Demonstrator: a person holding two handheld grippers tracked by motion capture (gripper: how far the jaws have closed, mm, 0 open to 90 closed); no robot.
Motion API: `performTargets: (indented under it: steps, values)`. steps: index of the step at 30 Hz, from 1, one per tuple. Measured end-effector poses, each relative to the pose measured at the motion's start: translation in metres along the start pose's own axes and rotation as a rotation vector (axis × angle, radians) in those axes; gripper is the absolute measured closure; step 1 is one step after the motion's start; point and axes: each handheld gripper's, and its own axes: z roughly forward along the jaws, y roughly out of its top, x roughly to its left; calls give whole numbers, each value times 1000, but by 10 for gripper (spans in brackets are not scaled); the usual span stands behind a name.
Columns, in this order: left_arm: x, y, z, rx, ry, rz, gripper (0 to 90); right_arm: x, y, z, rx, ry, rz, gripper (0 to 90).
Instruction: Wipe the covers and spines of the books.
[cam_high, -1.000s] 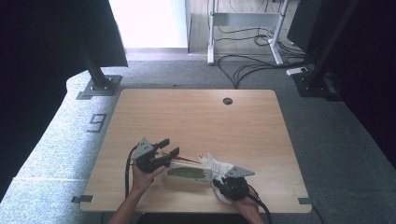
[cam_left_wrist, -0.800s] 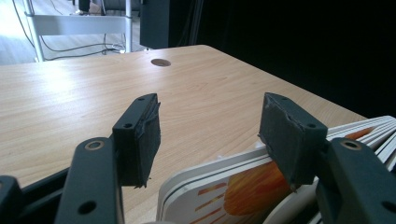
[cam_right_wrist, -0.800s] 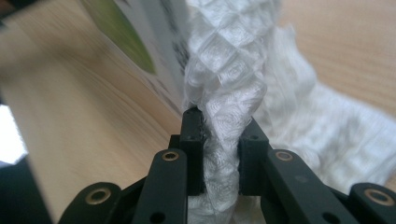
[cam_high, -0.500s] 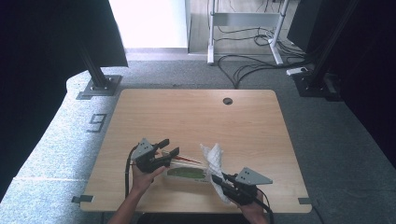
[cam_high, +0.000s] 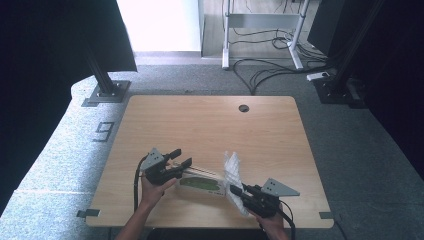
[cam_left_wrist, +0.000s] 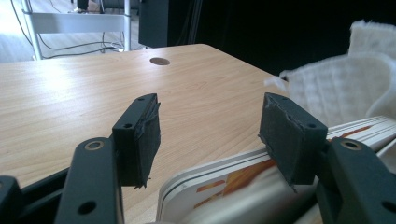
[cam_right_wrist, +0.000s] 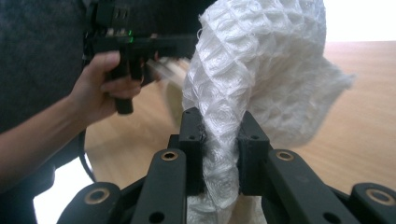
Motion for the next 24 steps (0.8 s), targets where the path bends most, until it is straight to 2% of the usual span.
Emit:
performTargets:
  steps: [4, 6, 9, 15, 18, 24]
  values:
    - [0, 0, 0, -1, 0, -3, 382, 2, 2, 10, 61, -24, -14, 750]
    - [0, 0, 0, -1, 0, -3, 382, 2, 0, 14, 69, -33, -19, 750]
    - [0, 0, 0, -2, -2, -4, 383, -3, -2, 14, 77, -24, 20, 750]
    - [0, 0, 0, -1, -3, -4, 383, -13, -19, 23, 193, -42, 69, 751]
    - [0, 0, 0, -1, -3, -7, 383, -17, -25, 28, 222, -52, 106, 752]
    - [0, 0, 0, -1, -3, -6, 382, -20, -33, 31, 272, -82, 123, 736]
